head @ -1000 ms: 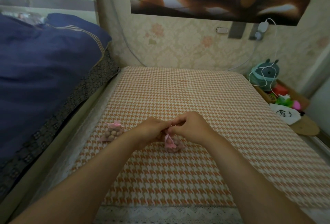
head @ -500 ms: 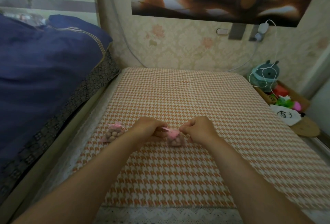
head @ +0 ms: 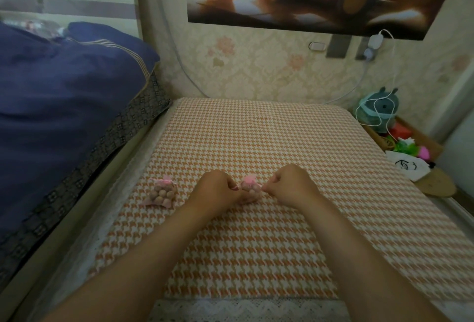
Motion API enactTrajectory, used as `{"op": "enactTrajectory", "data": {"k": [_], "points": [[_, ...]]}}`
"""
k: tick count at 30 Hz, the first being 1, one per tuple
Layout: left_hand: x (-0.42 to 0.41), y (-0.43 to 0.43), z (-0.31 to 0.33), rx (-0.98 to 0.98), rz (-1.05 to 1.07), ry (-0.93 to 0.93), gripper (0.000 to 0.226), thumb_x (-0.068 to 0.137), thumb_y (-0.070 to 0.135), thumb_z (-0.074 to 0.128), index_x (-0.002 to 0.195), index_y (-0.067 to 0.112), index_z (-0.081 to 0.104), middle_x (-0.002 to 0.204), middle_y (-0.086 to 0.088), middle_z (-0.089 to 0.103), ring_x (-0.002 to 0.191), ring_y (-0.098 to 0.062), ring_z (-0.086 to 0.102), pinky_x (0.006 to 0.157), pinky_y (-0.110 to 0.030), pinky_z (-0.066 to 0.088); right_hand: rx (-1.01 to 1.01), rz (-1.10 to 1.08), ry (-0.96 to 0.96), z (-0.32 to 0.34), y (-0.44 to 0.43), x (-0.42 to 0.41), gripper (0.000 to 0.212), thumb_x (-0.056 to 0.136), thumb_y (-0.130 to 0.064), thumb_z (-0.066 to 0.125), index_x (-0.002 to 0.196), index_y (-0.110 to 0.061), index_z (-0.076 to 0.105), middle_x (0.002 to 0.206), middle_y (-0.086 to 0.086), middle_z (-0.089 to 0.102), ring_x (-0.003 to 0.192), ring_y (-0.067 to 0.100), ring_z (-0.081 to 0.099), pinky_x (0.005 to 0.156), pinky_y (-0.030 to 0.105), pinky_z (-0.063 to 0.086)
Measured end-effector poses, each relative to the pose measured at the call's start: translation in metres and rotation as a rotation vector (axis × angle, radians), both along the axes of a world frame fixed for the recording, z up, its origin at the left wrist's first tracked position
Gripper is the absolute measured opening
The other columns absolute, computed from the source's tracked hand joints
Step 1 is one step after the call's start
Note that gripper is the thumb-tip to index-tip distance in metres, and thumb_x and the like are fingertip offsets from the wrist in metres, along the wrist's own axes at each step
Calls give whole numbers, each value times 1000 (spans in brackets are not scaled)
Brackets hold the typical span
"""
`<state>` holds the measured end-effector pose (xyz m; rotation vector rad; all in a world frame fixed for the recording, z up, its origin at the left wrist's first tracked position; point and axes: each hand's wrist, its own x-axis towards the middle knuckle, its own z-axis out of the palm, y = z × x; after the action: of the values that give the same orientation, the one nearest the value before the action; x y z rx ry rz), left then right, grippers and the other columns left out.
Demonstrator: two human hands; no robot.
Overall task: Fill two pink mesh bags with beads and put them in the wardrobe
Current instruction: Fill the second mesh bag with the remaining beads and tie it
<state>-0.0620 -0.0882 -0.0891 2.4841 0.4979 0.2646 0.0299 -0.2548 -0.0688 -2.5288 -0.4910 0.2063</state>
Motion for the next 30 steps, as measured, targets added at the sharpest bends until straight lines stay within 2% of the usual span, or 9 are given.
{"op": "enactTrajectory", "data": {"k": [4,8,11,14,17,19,22,26,30], "points": [[3,2,-3,75,-27,-12,55,79,53,67,57,3,61,45,-9,48,43,-13,40,51,-33,33,-34,110,-81,-3,1,-6,19,82,-41,75,71,-26,76,71,-9,69,73,11,65,68,30,53],[5,2,-4,75,-33,-5,50,82,51,65,61,6,68,55,-13,61,52,-22,54,53,-36,41,61,209,-119,-11,9,-10,21,84,-34,75,66,-25,70,79,-7,71,78,11,65,76,37,56],[7,4,-6,92,-35,-12,44,86,46,62,66,9,71,61,-9,66,61,-20,61,60,-36,47,96,244,-145,-16,14,-11,15,86,-32,74,74,-22,74,82,-7,72,80,10,66,79,36,55],[8,11,-8,108,-75,16,33,90,39,59,75,14,72,71,-3,70,71,-18,63,69,-34,52,80,232,-188,-17,17,-12,14,87,-34,73,76,-26,69,86,-7,72,81,12,66,78,35,55],[8,21,-11,154,-108,-30,22,89,34,62,81,17,73,86,-2,68,83,-17,63,78,-30,50,54,207,-208,-19,22,-10,14,87,-36,72,77,-25,71,87,-4,73,83,15,66,76,32,52],[6,24,-11,158,-158,-104,17,89,30,64,85,16,74,95,-3,61,84,-14,57,82,-26,46,43,187,-220,-19,25,-9,17,86,-38,72,78,-23,72,86,-4,73,84,16,65,74,32,51],[6,24,-11,111,-222,-209,14,90,24,65,83,15,73,100,2,58,80,-6,53,82,-25,47,30,174,-219,-19,28,-8,20,87,-41,70,78,-24,71,84,-6,72,82,15,65,68,30,47],[9,15,-12,6,-217,-271,18,90,27,65,80,17,76,99,11,60,75,3,56,71,-8,41,42,205,-202,-16,30,-11,16,89,-36,68,76,-26,71,84,-5,73,82,15,66,71,32,51],[12,6,-12,-156,-205,-262,15,87,21,67,77,21,78,99,13,67,85,1,62,79,-15,47,76,214,-188,-15,28,-11,11,90,-28,67,82,-23,75,90,-3,74,87,16,66,73,29,51]]}}
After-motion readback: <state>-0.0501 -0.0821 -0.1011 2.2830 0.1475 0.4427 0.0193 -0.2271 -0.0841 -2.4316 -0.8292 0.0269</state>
